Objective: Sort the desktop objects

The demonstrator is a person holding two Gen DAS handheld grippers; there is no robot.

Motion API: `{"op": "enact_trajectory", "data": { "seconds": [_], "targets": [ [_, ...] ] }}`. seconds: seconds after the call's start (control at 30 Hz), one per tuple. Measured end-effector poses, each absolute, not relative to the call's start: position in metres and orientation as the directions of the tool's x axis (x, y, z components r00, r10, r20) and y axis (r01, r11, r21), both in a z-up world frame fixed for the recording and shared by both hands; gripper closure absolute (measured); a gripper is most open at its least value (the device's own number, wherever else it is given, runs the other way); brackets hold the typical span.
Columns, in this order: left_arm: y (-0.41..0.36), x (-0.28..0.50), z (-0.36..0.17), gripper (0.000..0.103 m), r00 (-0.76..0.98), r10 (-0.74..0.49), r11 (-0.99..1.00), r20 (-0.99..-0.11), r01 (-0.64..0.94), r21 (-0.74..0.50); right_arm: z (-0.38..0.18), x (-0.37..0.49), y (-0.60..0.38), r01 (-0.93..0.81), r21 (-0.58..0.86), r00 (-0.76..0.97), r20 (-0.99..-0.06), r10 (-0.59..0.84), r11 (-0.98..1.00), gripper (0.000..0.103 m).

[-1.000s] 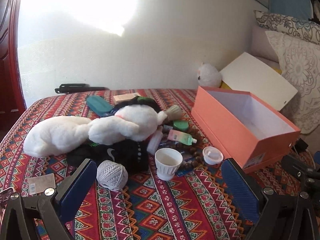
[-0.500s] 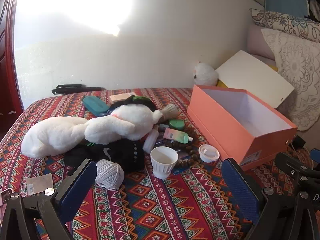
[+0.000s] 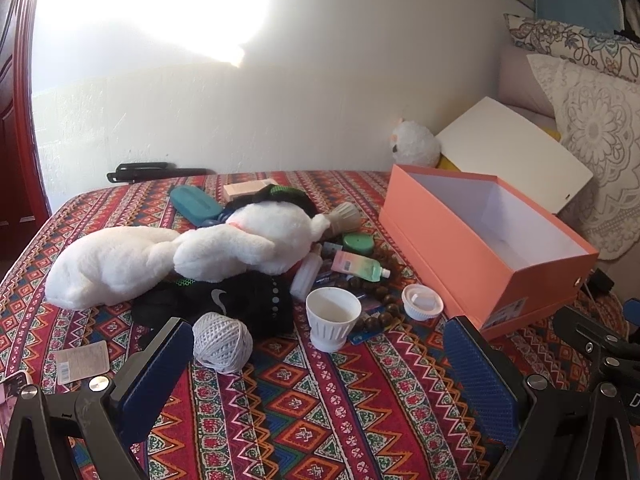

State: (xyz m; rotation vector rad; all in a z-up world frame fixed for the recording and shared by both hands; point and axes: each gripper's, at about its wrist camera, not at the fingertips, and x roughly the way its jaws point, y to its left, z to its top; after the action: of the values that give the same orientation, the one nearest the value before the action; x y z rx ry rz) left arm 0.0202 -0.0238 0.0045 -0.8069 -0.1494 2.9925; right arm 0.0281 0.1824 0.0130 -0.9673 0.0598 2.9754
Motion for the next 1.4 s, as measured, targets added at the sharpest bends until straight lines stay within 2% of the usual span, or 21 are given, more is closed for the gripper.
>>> {"op": "enact_trajectory", "data": {
  "seconds": [0.87,1.13,1.23,1.33,1.4],
  "targets": [
    [-0.029,0.007,-0.009,0.000,-0.834,0.040,-0.995,-0.550,0.018,-0.099,0.006,0.023,0.183,-0.024,0.039,-0.801,-0.598,-0.004,-0.999,0.000],
    [-0.049,-0.002,-0.035,0.000,-0.761,0.081,-0.997,-0.643,-0.061,-0.053,0.006,0.010,0.171,0.031,0.068,-0.792,-0.606,-0.066,-0.997,0.000],
    [-0.072,-0.005,-0.055,0.000,-0.731,0.048,-0.999,-0.681,-0.027,-0.041,0.000,0.003,0.156,0.068,0.053,-0.792,-0.605,-0.086,-0.996,0.000],
    [-0.094,-0.018,-0.057,0.000,-0.728,-0.028,-1.000,-0.685,0.014,0.027,-0.013,-0.011,0.137,0.123,0.048,-0.765,-0.632,-0.126,-0.991,0.000],
    [-0.110,-0.027,-0.058,0.000,-0.724,-0.079,-0.997,-0.686,0.041,0.072,-0.019,-0.026,0.127,0.190,0.139,-0.711,-0.664,-0.233,-0.972,0.000]
  ]
}}
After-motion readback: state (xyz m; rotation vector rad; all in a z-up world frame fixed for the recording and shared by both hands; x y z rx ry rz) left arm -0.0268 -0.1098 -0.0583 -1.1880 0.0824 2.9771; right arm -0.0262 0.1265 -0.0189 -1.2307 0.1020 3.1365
